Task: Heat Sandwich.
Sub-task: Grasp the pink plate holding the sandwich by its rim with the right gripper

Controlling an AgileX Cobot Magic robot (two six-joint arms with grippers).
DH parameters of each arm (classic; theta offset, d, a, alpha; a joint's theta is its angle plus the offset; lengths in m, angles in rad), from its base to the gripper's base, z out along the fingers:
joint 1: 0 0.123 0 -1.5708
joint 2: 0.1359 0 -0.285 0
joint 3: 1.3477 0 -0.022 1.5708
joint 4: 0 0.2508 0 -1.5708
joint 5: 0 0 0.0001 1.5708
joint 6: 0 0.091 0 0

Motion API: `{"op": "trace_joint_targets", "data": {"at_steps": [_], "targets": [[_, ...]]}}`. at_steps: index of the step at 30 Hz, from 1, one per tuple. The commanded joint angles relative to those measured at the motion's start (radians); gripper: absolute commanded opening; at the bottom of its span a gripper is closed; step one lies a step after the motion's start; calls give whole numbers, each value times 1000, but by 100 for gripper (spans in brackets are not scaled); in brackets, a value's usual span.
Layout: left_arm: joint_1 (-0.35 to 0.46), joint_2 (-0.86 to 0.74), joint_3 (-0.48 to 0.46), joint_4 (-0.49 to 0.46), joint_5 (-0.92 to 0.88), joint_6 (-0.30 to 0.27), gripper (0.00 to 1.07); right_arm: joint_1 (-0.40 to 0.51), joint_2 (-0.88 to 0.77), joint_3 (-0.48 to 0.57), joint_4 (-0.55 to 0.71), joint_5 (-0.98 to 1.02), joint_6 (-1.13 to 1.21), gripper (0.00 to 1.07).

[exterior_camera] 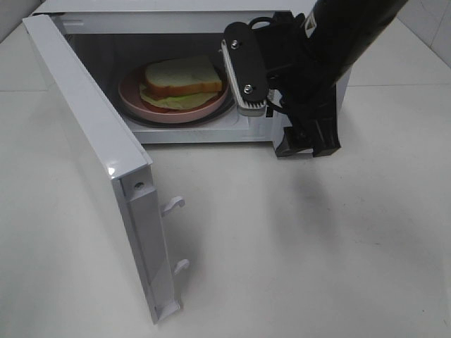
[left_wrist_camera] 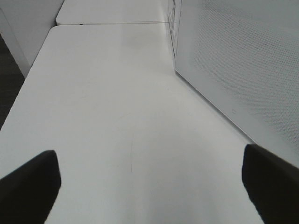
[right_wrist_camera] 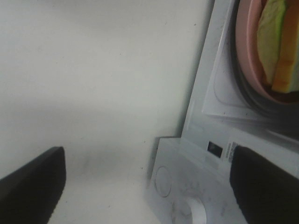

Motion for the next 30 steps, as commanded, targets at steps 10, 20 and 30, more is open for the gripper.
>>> {"op": "trace_joint_targets", "data": {"at_steps": [10,20,30], "targets": [[4,-22,2,-5,-7,-4,101,38,159,-153,-3,-65,8,90],[4,-22,2,-5,-7,-4,101,47,296,-271,1,-127,41,89],[4,-22,2,-4,-7,-5,101,46,407,-320,-4,-187,52,89]]}}
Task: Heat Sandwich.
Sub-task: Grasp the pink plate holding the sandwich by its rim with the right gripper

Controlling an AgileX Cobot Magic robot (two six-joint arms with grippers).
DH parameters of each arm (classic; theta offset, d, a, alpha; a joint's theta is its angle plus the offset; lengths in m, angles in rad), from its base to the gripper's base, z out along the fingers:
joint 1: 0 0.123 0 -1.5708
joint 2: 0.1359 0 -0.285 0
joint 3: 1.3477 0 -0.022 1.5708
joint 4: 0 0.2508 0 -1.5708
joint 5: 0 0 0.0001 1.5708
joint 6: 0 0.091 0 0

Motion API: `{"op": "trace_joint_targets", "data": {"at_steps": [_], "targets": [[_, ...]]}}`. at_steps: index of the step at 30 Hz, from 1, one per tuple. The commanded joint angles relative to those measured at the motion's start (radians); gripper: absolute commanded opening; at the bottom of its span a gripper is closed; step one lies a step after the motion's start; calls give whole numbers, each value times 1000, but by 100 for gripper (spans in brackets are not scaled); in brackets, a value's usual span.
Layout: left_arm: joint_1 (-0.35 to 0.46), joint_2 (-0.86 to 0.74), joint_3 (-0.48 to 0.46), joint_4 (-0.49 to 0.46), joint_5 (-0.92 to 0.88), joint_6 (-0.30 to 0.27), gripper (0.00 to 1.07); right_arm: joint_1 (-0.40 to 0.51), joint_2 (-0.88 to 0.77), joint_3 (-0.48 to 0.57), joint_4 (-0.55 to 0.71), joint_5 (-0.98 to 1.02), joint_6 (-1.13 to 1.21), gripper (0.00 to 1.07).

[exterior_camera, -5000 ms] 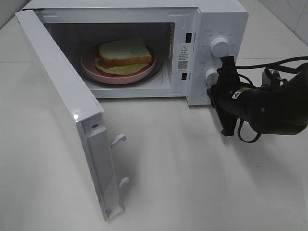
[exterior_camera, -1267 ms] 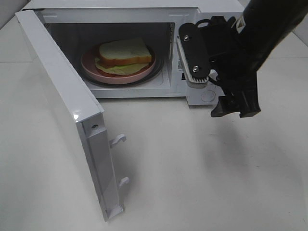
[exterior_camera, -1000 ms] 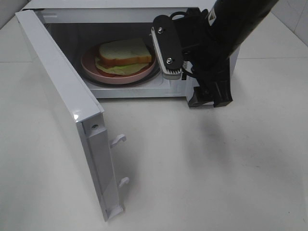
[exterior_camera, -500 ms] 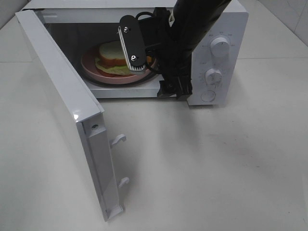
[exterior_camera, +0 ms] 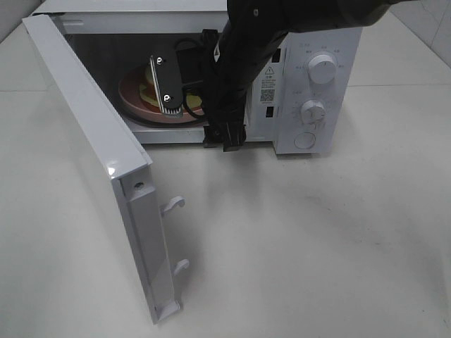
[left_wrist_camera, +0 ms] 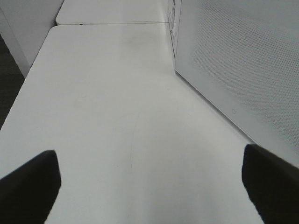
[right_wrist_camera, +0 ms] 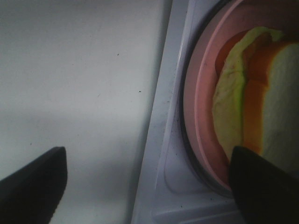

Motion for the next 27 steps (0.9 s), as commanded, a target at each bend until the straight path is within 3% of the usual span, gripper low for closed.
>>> {"op": "trace_joint_targets", "data": {"at_steps": [1,27], "targets": [[4,-22,2,-4,-7,-5,101,3,25,-19,-3,-10,6,89],[4,-22,2,-3,-7,-5,101,-32,271,-286,0,13,13,86]]}}
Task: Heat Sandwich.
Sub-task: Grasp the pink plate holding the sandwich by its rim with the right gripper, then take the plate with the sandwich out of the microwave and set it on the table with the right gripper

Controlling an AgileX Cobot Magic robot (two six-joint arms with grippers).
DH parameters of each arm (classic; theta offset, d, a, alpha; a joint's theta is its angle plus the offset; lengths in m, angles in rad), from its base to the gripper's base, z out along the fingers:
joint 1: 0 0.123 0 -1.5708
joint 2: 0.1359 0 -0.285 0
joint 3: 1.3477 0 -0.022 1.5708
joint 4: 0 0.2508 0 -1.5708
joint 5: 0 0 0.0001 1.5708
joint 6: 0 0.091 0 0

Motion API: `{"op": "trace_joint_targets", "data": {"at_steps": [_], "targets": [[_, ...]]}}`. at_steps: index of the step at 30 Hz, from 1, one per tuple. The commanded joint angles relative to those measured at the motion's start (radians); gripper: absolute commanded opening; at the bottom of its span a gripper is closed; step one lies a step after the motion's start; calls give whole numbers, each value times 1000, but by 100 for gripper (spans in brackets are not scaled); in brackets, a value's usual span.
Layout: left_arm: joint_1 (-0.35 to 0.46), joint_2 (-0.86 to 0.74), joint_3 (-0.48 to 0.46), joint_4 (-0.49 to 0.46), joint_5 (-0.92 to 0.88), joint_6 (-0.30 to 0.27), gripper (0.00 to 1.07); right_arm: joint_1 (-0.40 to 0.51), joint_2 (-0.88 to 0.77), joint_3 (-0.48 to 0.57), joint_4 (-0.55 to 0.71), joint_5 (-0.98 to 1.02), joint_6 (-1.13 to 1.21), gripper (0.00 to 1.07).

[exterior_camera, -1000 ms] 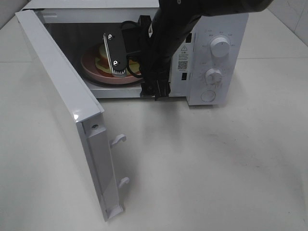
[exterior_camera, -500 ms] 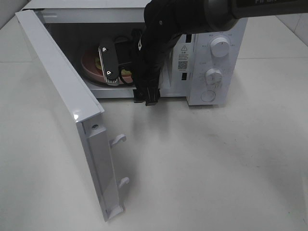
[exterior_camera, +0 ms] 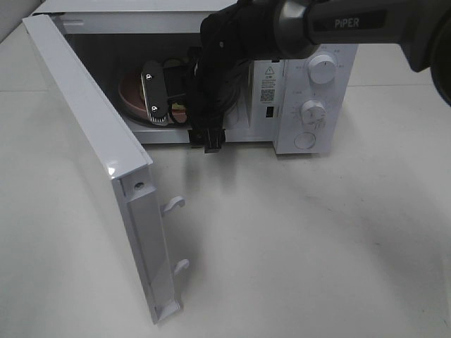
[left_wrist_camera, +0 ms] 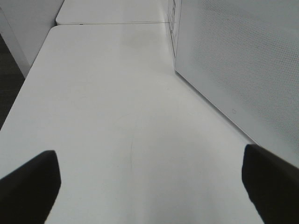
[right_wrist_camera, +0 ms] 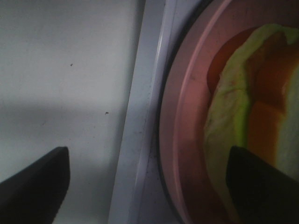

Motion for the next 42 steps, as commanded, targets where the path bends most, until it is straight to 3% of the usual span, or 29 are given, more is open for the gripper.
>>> {"op": "trace_joint_targets", "data": {"at_steps": [1,12,15,16,17,18,20,21,23,42], "targets": [[4,-22,2,-3,-7,-5,101,-8,18,-22,13,15,7,86],[4,-22,2,-3,-7,-5,101,-42,58,-39,23,22,7,80],[4,-22,2,-4,-7,-4,101,-43,66,-39,21,34,7,62],[4,-22,2,-4,-7,-4,101,-43,66,-39,21,34,7,62],[4,-22,2,-4,-7,-4,101,-43,67,-39,21,39,7,55],[4,-22,2,-4,-7,-4,101,-43,67,-39,21,46,6,37],[4,-22,2,-4,-7,-4,101,-43,67,-39,21,46,6,17],[4,-22,2,-4,-7,-4,101,-43,67,-39,21,46,6,17],[4,-22,2,-4,-7,-4,101,-43,67,-39,22,50,7,0],[4,-22,2,-4,-7,-4,101,-43,49,-38,25,132,-95,0]]}}
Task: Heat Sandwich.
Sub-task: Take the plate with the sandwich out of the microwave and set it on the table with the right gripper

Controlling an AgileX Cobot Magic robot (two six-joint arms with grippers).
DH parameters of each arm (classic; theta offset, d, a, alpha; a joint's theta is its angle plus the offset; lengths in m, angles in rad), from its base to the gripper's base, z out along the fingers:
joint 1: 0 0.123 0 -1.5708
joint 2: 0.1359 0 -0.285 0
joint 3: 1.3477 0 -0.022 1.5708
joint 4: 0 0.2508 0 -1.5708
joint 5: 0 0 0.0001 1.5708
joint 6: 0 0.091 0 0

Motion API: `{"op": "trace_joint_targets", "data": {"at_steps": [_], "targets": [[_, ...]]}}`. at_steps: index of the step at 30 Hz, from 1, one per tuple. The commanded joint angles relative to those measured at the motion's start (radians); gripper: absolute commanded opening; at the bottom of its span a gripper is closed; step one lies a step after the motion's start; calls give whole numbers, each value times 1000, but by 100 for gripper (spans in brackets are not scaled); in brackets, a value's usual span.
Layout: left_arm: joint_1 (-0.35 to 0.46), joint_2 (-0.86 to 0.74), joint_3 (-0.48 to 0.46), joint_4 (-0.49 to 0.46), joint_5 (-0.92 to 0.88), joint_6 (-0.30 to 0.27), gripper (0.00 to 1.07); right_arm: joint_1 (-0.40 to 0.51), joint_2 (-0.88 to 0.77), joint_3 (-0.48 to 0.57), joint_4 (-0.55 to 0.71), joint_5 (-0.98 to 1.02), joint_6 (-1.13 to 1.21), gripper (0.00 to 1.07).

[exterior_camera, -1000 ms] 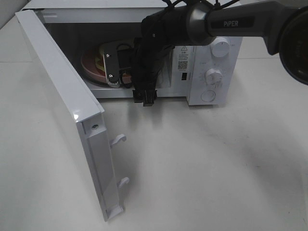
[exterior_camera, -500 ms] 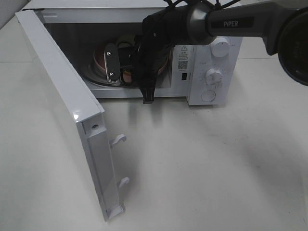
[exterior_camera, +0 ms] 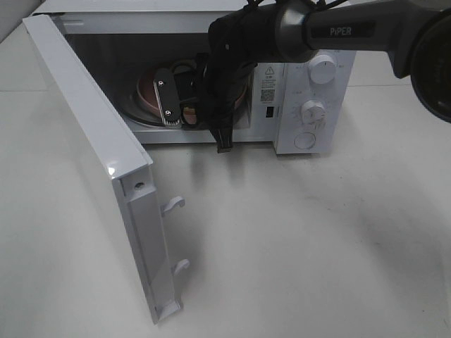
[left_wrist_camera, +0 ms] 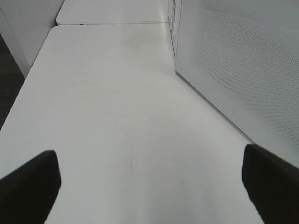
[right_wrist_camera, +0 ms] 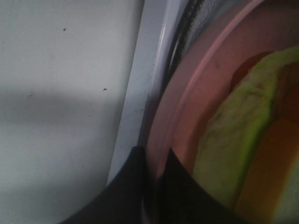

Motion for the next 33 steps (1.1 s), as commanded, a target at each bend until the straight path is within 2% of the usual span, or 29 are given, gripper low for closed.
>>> {"op": "trace_joint_targets", "data": {"at_steps": [1,8,33], "targets": [[4,-22,2,-4,-7,-4,101,-3,-3,11,16,80,-14,0],[4,-22,2,-4,-7,-4,101,-3,-72,69,67,102,-182,0],[4,-22,2,-4,-7,-4,101,-3,-285,277,116,122,-339,0]]}}
